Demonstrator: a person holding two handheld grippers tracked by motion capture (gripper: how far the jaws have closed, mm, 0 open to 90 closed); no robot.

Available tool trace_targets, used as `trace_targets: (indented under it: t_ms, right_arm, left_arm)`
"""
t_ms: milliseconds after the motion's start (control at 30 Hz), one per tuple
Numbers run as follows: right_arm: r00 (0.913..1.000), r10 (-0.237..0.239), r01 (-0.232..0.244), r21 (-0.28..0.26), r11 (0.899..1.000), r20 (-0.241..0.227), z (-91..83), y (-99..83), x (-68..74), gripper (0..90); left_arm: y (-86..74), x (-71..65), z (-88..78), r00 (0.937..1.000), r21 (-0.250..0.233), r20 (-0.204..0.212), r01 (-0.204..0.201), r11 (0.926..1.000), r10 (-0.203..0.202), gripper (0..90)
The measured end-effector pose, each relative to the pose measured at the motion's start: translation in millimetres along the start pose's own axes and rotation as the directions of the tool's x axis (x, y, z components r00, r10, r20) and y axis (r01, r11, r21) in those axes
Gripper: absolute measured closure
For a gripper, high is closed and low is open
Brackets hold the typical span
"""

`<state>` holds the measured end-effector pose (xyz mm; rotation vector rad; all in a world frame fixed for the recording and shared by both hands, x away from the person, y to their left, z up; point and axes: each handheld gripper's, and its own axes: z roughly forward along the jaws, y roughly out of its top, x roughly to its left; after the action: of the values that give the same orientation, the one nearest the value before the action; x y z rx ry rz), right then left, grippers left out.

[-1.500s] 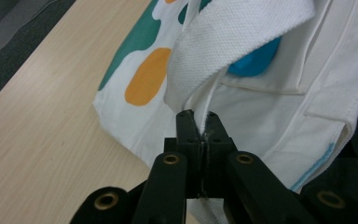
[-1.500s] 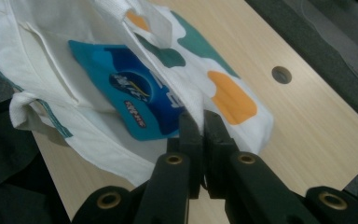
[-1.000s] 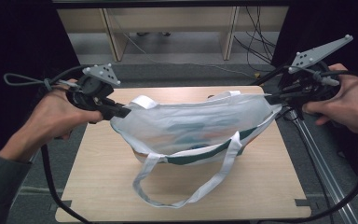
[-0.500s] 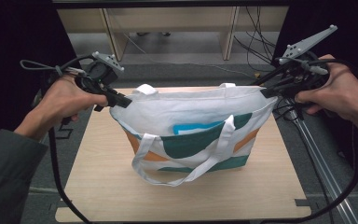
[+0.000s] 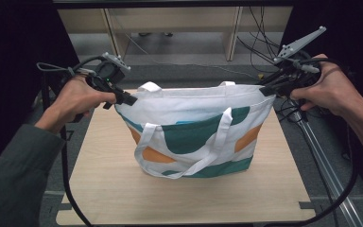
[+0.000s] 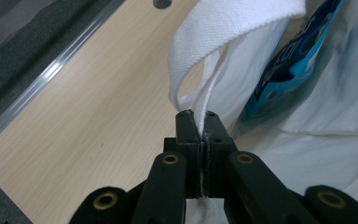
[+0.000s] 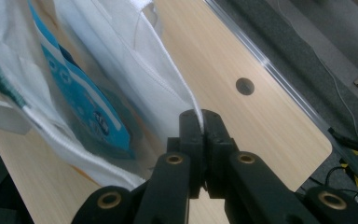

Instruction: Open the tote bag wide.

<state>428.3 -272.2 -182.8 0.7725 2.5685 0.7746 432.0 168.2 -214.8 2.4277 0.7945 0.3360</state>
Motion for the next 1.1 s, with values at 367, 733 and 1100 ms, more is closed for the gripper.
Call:
trace_targets:
  t_ms: [367, 733, 1100]
  right_arm:
    - [0.9992, 0.008, -0.005, 0.077, 0.997, -0.038, 37.5, -17.3, 3.6, 89.1]
    - [0.9987, 0.027, -0.022, 0.12, 0.992, -0.043, 60.8, -44.8, 2.9, 89.1]
    - [0.9971, 0.055, -0.048, 0.135, 0.99, -0.053, 80.8, -74.4, 1.2, 89.0]
  left_arm:
    - [-25.7, 0.4, 59.4, 0.9992, 0.058, 0.037, 0.015, 0.9982, -0.017, 87.1]
    - [-30.1, -10.2, 85.6, 0.9981, 0.06, 0.061, -0.008, 0.9982, 0.004, 86.7]
    - [-41.1, -14.2, 129.8, 0.9928, 0.122, 0.119, -0.025, 0.9922, 0.01, 86.6]
